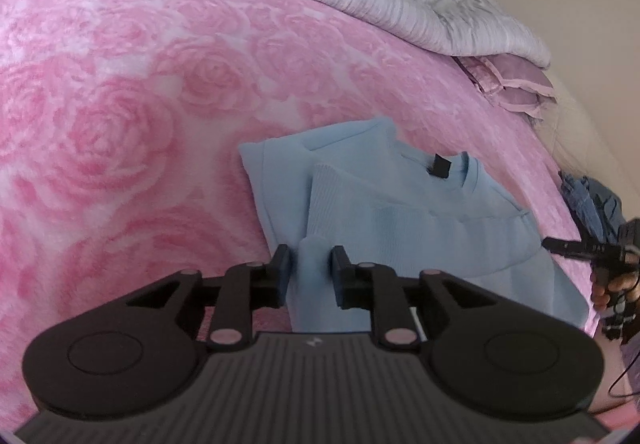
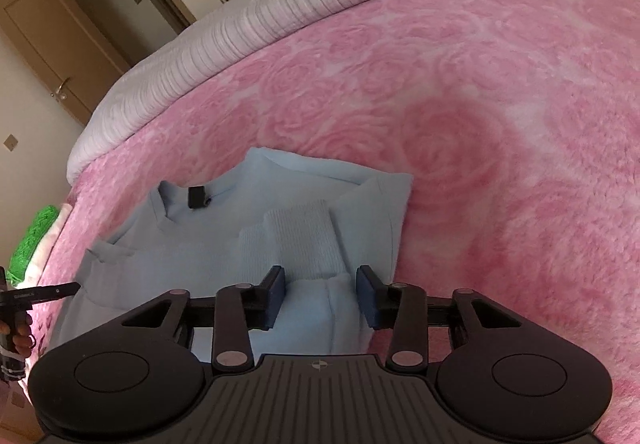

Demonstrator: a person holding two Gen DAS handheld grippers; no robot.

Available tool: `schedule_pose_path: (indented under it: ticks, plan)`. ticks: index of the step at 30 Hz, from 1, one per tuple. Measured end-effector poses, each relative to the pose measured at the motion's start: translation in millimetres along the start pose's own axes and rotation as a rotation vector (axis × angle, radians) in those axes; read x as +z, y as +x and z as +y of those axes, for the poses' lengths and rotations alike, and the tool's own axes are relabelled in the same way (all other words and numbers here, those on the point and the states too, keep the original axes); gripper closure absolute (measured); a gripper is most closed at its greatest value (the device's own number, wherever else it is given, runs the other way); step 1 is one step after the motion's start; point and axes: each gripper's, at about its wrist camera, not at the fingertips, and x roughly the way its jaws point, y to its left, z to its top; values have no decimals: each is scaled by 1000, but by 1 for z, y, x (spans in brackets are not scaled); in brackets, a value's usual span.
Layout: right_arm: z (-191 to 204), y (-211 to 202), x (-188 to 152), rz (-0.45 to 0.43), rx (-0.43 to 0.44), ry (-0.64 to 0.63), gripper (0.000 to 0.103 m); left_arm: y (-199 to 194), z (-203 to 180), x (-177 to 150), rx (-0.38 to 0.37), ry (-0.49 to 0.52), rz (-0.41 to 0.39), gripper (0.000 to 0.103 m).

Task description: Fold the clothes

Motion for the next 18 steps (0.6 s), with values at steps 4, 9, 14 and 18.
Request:
schedule_pose_path:
  ticks: [4,9,14,18]
  plan:
    - [5,2,-2,-7,-10,-34,61,1,1,0,0,-6,1,85]
    - [8,8,-3,-1,-22,-59,61,6,0,-2,5,-3,21,82]
    - [11,3,-2,-1,-30,-75,78,1,-9,-3,6,63,9,92]
    - [12,2,-2,-1,-39,-111,72,-1,-11,-4,15,73,8,86]
